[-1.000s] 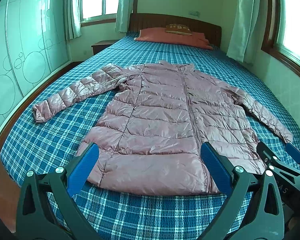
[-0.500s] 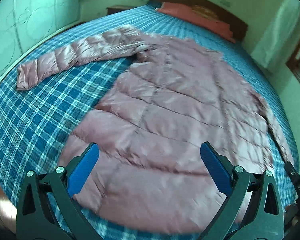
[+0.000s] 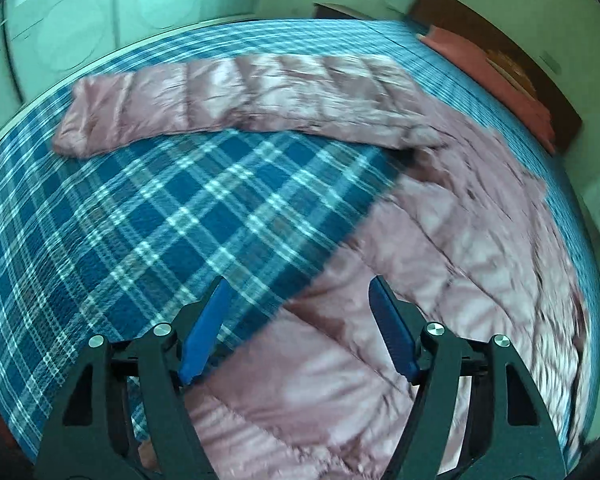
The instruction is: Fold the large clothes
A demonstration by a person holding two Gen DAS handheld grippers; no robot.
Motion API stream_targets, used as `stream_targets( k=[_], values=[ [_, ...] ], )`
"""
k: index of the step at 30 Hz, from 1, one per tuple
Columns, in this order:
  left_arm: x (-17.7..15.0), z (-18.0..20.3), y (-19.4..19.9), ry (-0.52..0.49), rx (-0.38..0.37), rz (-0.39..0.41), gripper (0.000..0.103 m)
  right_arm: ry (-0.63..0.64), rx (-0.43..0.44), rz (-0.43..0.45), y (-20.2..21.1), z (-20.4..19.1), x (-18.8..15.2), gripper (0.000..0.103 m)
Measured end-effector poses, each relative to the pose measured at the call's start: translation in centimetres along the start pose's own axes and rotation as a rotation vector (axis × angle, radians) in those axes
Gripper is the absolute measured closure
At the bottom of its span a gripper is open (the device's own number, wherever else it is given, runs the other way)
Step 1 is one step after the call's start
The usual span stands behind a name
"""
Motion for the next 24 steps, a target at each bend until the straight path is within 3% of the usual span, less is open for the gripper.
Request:
stream_targets(
  k=[7,17,21,24],
  values=[
    [0.6,-1.7,-0.8,0.079,0.069,0.035,0.026,-0.209,0.09,0.099,-1.3,4.4,3.1,0.04],
    [0.8,-2.2,-2.3,0.053,0.214,0.063,0.02,-0.342,0.079,0.263,-1.3,7.1,6.1,0.038],
    [0.9,-2.1,-2.7,0.02,0.26,0.075,0.019,-0.291,0.034,0.242,-2.7,5.7,8.3,0.085],
    [1.5,-1.9,-2.7,0.014,0.291,0.107,0.019,-0.181,0.015,0.256,-3.0,2.4,9.6,0.092]
  ],
)
Point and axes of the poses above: each gripper's, at about its wrist camera, not at the fingertips, and y roughly against the way its jaws point, z to its right, x to its top, the point moved 4 cm from there along -y, roughly the way its jaws point, and after that the axes turned 7 degrees about y, right-handed, at the moved point
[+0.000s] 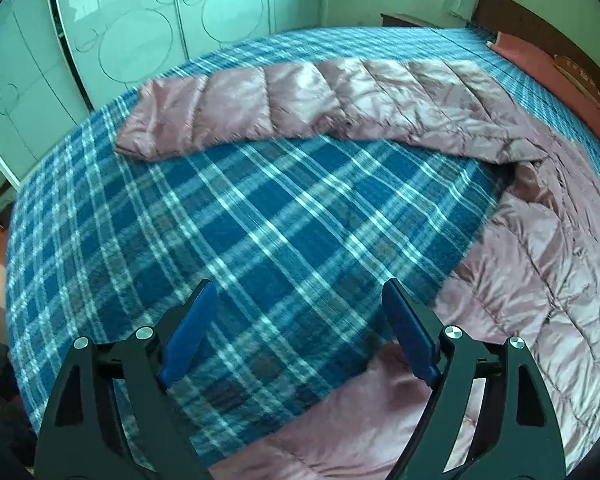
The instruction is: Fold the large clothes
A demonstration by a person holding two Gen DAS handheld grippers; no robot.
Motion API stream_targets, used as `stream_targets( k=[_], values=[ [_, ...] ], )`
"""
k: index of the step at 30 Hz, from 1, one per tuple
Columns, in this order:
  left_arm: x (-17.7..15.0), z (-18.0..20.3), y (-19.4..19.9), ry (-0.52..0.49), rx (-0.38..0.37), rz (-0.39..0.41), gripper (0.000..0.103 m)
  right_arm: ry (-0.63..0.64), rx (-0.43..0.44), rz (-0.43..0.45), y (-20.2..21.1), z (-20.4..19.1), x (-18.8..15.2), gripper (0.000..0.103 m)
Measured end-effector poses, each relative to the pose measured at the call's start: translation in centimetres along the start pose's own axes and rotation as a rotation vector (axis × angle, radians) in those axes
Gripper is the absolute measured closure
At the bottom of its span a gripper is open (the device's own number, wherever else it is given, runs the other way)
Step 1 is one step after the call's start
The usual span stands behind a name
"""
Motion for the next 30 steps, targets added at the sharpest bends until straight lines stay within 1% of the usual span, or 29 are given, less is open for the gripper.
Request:
stream_targets(
  k=[2,3,5,6,8,9,10,11,14,16,20,21,25,29,30],
  values=[
    [0.6,-0.4,0.0,-0.003,0.018,0.022,0.016,0.082,0.023,0.011,0.2,-3.0,0.0,0.093],
    [0.6,-0.8,0.0,-0.003,0.025,0.024,0.015,0.134,0.045,0.012,0.2,-5.2,-0.2,0.093],
    [0.7,-1.1,-0.6,-0.001,0.028,0.008,0.015,0.22,0.082,0.006,0.2,-9.0,-1.1,0.093],
    [0.7,-1.2,-0.8,-0.001,0.025,-0.002,0.015,0.278,0.119,-0.002,0.0,-12.2,-2.0,0.093],
    [0.8,-1.2,-1.1,-0.011,0.022,-0.004,0.015,0.345,0.164,-0.02,-0.1,-15.8,-3.7,0.093],
    [0.9,-1.1,-1.2,-0.018,0.023,0.002,0.015,0.399,0.201,-0.04,-0.4,-19.0,-5.1,0.093],
    [0.9,-1.0,-1.2,-0.028,0.027,0.008,0.015,0.425,0.221,-0.051,-0.6,-20.6,-6.0,0.093],
    [0.8,-1.0,-1.3,-0.038,0.03,0.01,0.015,0.471,0.256,-0.073,-1.0,-23.3,-7.7,0.093],
    [0.6,-1.4,-1.3,-0.05,0.028,0.012,0.014,0.552,0.322,-0.129,-1.5,-28.3,-11.8,0.093],
    [0.5,-1.2,-1.5,-0.065,0.039,0.016,0.01,0.612,0.371,-0.186,-2.3,-32.2,-15.2,0.094],
    [0.7,-1.1,-2.1,-0.056,0.036,0.007,0.003,0.704,0.433,-0.269,-2.8,-36.3,-21.4,0.094],
    [0.7,-1.1,-2.2,-0.053,0.031,0.005,0.002,0.734,0.448,-0.297,-3.1,-37.5,-23.4,0.094],
    [0.8,-1.8,-2.7,-0.049,0.009,0.008,0.002,0.809,0.484,-0.382,-3.9,-39.4,-28.6,0.094],
    [0.6,-2.5,-3.0,-0.046,0.003,0.016,0.002,0.875,0.515,-0.446,-2.9,-40.8,-33.0,0.094],
    [0.6,-2.5,-3.1,-0.046,0.002,0.017,0.002,0.9,0.52,-0.46,-2.1,-41.3,-34.6,0.093]
  ],
)
Point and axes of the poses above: each gripper's, at about its wrist camera, not at the fingertips, and y roughly against the way its jaws point, z to its right, x to its top, the point moved 4 cm from there along -y, roughly the way its jaws point, and after that the axes turned 7 degrees about y, right-handed, at the moved point
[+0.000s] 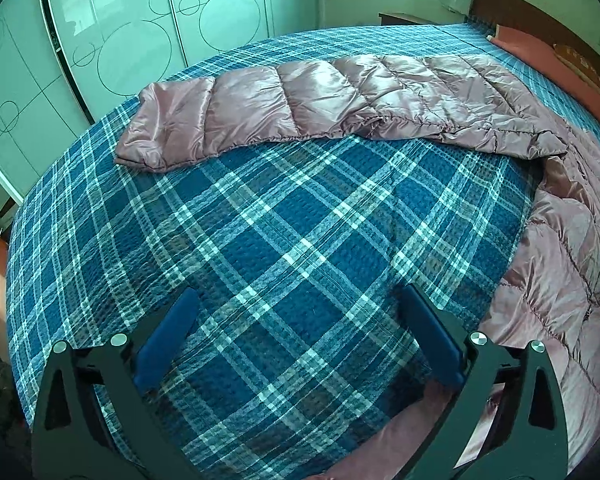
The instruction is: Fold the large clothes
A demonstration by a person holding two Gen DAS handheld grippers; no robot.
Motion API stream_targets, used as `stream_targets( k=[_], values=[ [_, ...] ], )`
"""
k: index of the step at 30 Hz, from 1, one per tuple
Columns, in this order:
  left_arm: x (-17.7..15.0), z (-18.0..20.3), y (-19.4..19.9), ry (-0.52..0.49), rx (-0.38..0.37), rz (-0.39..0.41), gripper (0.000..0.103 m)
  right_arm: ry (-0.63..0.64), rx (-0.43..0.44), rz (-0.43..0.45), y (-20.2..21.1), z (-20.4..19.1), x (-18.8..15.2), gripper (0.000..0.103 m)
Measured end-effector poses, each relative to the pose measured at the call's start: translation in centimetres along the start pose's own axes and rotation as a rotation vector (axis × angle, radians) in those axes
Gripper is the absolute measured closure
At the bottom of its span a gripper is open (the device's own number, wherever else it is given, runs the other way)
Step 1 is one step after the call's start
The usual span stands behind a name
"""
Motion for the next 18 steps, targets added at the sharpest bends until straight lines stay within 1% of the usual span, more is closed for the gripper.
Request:
stream_targets(
  k=[2,5,8,9,10,11,12,15,16,17,18],
  values=[
    [0.1,0.2,0.2,0.0,0.0,-0.001,0.002,0.035,0.012,-0.037,-1.3,-1.5,-0.2,0.094],
    [0.1,0.4,0.3,-0.001,0.002,0.0,0.002,0.064,0.021,-0.104,-3.0,-2.5,-1.1,0.093],
    [0.2,0.4,0.3,-0.001,0.002,0.0,0.002,0.114,-0.001,-0.189,-4.7,-3.4,-1.9,0.087],
    [0.2,0.4,0.2,-0.001,0.002,0.0,0.002,0.127,-0.002,-0.2,-4.9,-3.5,-2.1,0.081],
    [0.2,0.3,0.1,-0.001,0.003,0.0,0.002,0.139,0.02,-0.202,-4.9,-3.9,-2.2,0.064],
    [0.2,0.3,0.1,-0.001,0.002,0.0,0.002,0.151,0.05,-0.197,-4.4,-4.4,-2.2,0.053],
    [0.1,0.3,0.2,0.0,0.001,0.0,0.002,0.159,0.06,-0.181,-3.6,-4.6,-2.1,0.04],
    [0.0,0.4,0.3,-0.001,0.002,0.001,0.002,0.168,0.075,-0.116,-0.6,-4.0,-1.5,0.04],
    [0.0,0.4,0.3,-0.001,0.002,0.001,0.002,0.158,0.071,-0.094,0.6,-3.1,-1.1,0.04],
    [0.0,0.3,0.2,-0.001,0.002,0.002,0.002,0.136,0.047,-0.063,2.1,-1.2,-0.5,0.04],
    [0.0,0.4,0.3,0.0,0.002,0.002,0.002,0.122,0.025,-0.05,2.8,-0.1,-0.3,0.04]
  ],
)
Point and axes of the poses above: each gripper's, at about its wrist camera, not at the fingertips, and y roughly against the way its jaws point, z to its right, x to its top, the point moved 4 cm from there along -y, roughly the way its jaws point, and after that the axes turned 7 degrees about y, right-handed, at the moved point
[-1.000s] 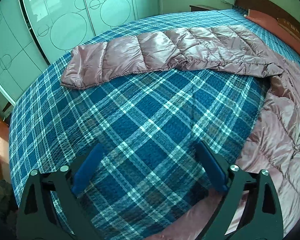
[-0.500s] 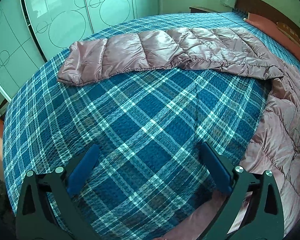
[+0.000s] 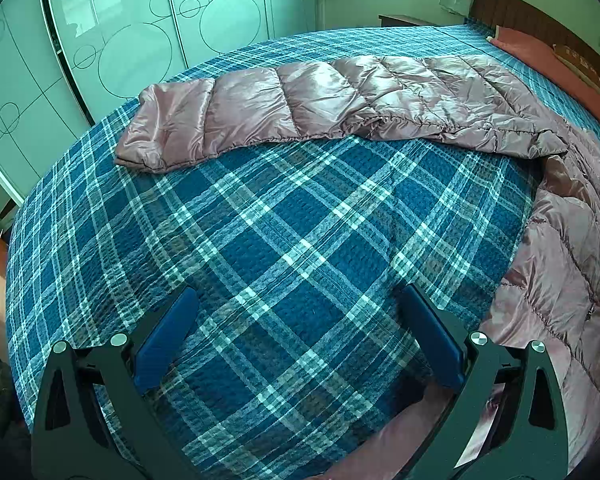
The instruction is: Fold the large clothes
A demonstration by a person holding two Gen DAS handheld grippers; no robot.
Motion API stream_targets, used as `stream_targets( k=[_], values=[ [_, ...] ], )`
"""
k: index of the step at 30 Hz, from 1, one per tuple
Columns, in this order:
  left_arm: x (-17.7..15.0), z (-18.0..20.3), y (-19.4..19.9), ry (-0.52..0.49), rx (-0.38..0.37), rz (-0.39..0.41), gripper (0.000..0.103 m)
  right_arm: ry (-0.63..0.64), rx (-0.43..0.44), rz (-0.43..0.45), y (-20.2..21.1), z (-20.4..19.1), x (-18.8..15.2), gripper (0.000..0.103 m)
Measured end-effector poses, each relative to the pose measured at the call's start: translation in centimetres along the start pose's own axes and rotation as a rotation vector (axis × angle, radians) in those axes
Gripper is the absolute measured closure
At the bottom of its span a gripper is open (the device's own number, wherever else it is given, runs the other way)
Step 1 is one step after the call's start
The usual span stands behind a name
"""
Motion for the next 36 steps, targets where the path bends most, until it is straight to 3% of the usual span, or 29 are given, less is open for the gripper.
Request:
stream_targets(
  k=[2,4,8,11,15,17,22,26,28,33,36],
  values=[
    [0.0,0.1,0.0,-0.001,0.001,0.001,0.002,-0.063,-0.084,0.018,1.8,4.7,0.1,0.044],
    [0.0,-0.1,-0.1,-0.002,0.003,0.002,0.002,-0.124,-0.187,0.002,2.8,9.6,-0.3,0.058],
    [0.0,0.0,0.0,-0.002,0.003,0.002,0.002,-0.246,-0.308,-0.054,3.4,17.3,-2.9,0.058],
    [0.0,0.0,0.0,-0.004,0.007,0.002,0.002,-0.266,-0.34,-0.13,1.8,19.5,-5.3,0.058],
    [0.0,0.0,0.0,-0.005,0.008,0.003,0.002,-0.192,-0.359,-0.158,1.1,19.3,-5.0,0.057],
    [0.0,-0.1,-0.2,-0.004,0.006,0.003,0.002,-0.212,-0.337,-0.13,1.5,19.4,-3.6,0.057],
    [0.0,0.1,0.0,-0.005,0.008,0.005,0.002,-0.247,-0.398,-0.064,0.7,22.6,-0.2,0.056],
    [0.1,-0.1,-0.2,-0.007,0.011,0.005,0.002,-0.263,-0.403,-0.148,-3.1,24.4,-0.6,0.048],
    [0.0,-0.1,-0.1,-0.005,0.008,0.004,0.002,-0.231,-0.428,-0.154,-2.7,23.7,0.2,0.047],
    [-0.1,0.1,0.0,-0.006,0.01,0.007,0.002,-0.174,-0.372,-0.09,-0.3,18.2,-0.4,0.047],
    [-0.2,0.2,0.0,-0.004,0.008,0.006,0.002,-0.146,-0.397,-0.137,-1.7,17.2,-2.3,0.046]
  ],
)
Point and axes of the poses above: each gripper's, at about its wrist camera, not at the fingertips, and y roughly against the way its jaws point, z to its right, x to its top, the point moved 4 cm from there along -y, roughly the way its jaws point, and after that the axes turned 7 degrees about y, right-handed, at the moved point
